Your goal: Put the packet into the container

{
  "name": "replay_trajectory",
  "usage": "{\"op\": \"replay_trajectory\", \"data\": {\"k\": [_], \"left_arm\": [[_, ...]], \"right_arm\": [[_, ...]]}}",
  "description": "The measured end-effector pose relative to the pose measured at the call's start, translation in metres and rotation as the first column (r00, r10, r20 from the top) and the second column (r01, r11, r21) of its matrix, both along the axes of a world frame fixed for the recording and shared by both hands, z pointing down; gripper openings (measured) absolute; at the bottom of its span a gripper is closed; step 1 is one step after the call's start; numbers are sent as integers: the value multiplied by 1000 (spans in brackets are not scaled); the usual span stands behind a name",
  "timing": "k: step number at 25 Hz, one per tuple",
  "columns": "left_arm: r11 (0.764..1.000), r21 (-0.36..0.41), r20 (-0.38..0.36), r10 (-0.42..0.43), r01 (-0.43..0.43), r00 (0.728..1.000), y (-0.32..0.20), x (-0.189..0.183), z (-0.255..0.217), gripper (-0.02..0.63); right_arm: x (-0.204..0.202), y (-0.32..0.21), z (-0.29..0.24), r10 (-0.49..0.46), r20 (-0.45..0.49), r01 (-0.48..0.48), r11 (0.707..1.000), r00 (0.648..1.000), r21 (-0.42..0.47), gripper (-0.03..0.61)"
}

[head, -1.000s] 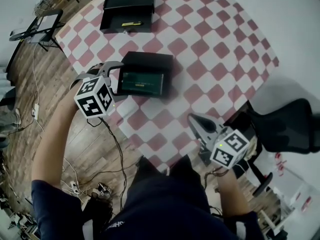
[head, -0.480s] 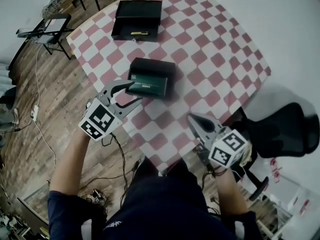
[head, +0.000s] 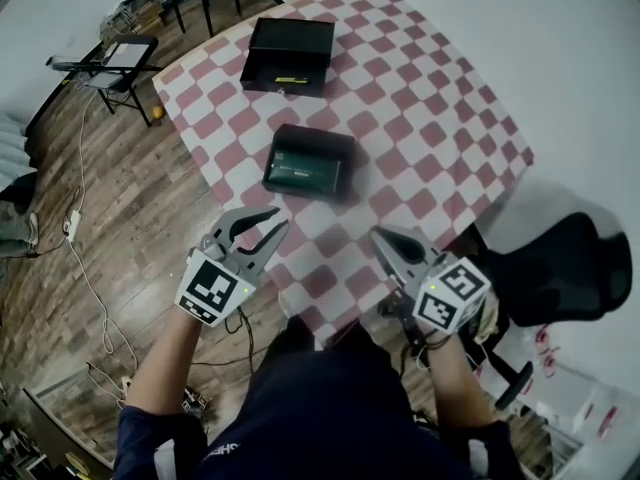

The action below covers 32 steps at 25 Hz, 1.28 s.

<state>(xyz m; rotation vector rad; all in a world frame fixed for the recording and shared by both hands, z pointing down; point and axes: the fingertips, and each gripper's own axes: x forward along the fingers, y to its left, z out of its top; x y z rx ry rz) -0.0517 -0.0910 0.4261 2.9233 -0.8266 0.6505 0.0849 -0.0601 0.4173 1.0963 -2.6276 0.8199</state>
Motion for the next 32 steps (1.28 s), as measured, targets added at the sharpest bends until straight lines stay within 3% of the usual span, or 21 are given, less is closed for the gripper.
{"op": "replay_trajectory", "data": {"k": [6, 12, 20, 32], "left_arm": [[994, -40, -107, -106, 102, 989, 15, -12, -15, 57], [985, -87, -162, -158, 146, 974, 29, -16, -7, 40], [984, -115, -125, -149, 135, 981, 45, -22, 11, 35], [983, -110, -138, -160, 145, 977, 49, -27, 5, 34]], "right_arm": [[-9, 5, -14, -15, -6, 15, 999, 1000, 30, 17], [-20, 10, -13, -37, -20, 38, 999, 999, 30, 16], [-31, 17, -6, -57, -49, 58, 998, 997, 32, 15], [-43, 23, -5, -79, -72, 82, 995, 994, 48, 15]]}}
